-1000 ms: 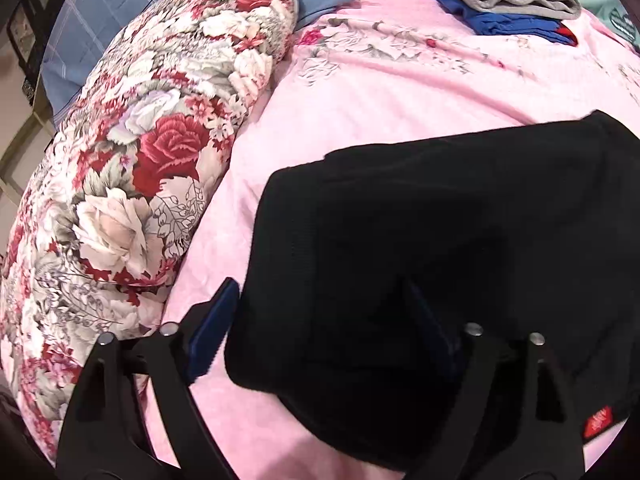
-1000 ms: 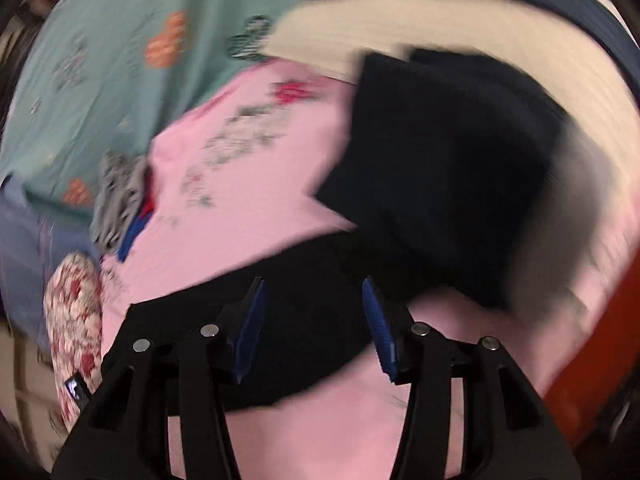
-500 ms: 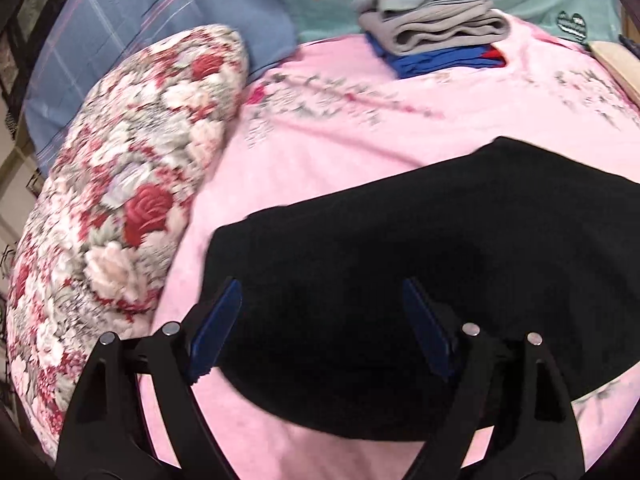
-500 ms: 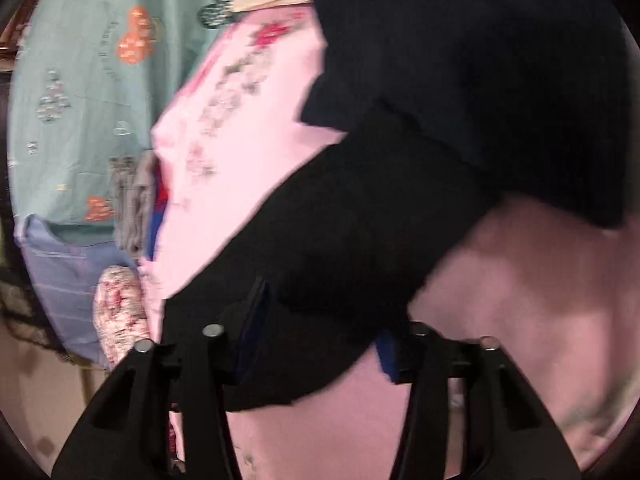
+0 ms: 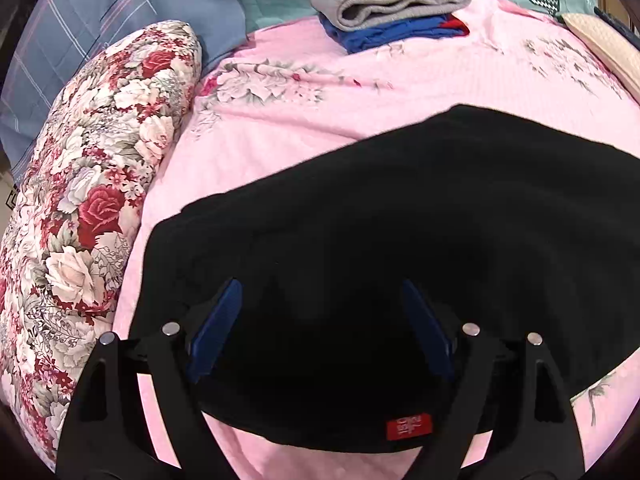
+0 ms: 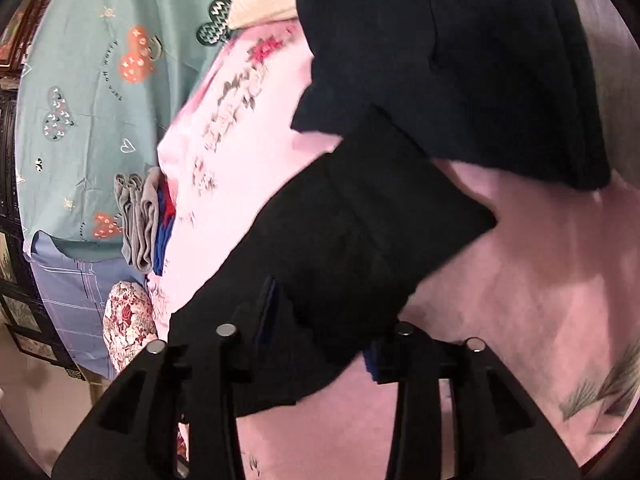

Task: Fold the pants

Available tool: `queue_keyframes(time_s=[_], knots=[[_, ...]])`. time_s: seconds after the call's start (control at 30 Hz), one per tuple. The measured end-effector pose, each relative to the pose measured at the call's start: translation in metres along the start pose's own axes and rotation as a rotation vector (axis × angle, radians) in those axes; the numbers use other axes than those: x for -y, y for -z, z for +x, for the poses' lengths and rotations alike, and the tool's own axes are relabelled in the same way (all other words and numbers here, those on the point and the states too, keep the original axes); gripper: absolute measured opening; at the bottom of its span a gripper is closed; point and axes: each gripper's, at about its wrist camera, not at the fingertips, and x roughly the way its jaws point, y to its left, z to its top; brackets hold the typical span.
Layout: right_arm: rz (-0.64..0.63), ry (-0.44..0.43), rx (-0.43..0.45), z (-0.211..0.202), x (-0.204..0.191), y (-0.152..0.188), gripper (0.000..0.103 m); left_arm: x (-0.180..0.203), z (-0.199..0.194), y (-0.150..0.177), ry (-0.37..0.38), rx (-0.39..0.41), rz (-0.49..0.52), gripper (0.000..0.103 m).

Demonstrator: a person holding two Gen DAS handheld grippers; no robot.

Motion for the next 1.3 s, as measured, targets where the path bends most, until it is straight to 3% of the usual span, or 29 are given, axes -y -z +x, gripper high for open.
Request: queue_keyframes(time_s=[0.03, 0.13, 0.27, 0.37, 0.5, 0.63, 0.73, 0.9, 0.97, 1.0, 1.03, 1.07, 1.2, 1.3], knots=[[-0.008, -0.008, -0.002, 0.003, 0.001, 0.0, 0.039, -0.002, 0.001, 0.001, 0.001, -0.003, -0.007, 0.083], [-0.016, 0.008, 0.026, 0.007, 0.004, 0.003, 0.017, -0.003, 0.015, 0.006, 0.019, -0.059, -0.008, 0.084], [-0.031, 0.045, 0.071, 0.001, -0.005, 0.007, 0.016, -0.012, 0.012, 0.013, 0.047, -0.038, -0.034, 0.084], [-0.24, 0.182, 0.149, -0.006, -0.06, 0.015, 0.015, -0.032, -0.008, 0.015, 0.071, 0.04, -0.085, 0.084], [-0.499, 0.203, 0.176, 0.008, -0.142, 0.033, 0.015, -0.071, -0.032, 0.024, 0.139, 0.094, -0.204, 0.084], [-0.663, 0.148, 0.12, 0.043, -0.201, 0.06, 0.015, -0.101, -0.037, 0.039, 0.191, 0.092, -0.293, 0.084], [-0.799, 0.106, 0.007, 0.099, -0.244, 0.098, 0.015, -0.109, -0.036, 0.052, 0.188, 0.081, -0.311, 0.084], [-1.012, 0.185, -0.154, 0.191, -0.276, 0.166, 0.015, -0.121, -0.035, 0.068, 0.2, 0.063, -0.341, 0.084], [-1.079, 0.223, -0.227, 0.217, -0.276, 0.192, 0.023, -0.128, -0.036, 0.071, 0.215, 0.064, -0.362, 0.084], [-1.102, 0.23, -0.304, 0.228, -0.276, 0.204, 0.03, -0.131, -0.035, 0.072, 0.226, 0.062, -0.374, 0.084], [-1.107, 0.216, -0.343, 0.23, -0.276, 0.21, 0.055, -0.136, -0.034, 0.074, 0.25, 0.056, -0.398, 0.084], [-1.109, 0.18, -0.369, 0.227, -0.278, 0.215, 0.064, -0.139, -0.033, 0.075, 0.262, 0.051, -0.414, 0.084], [-1.061, 0.002, -0.447, 0.211, -0.293, 0.216, 0.064, -0.151, -0.023, 0.081, 0.314, 0.009, -0.504, 0.084], [-0.949, -0.082, -0.421, 0.21, -0.295, 0.2, 0.064, -0.157, -0.015, 0.086, 0.372, -0.034, -0.579, 0.084]])
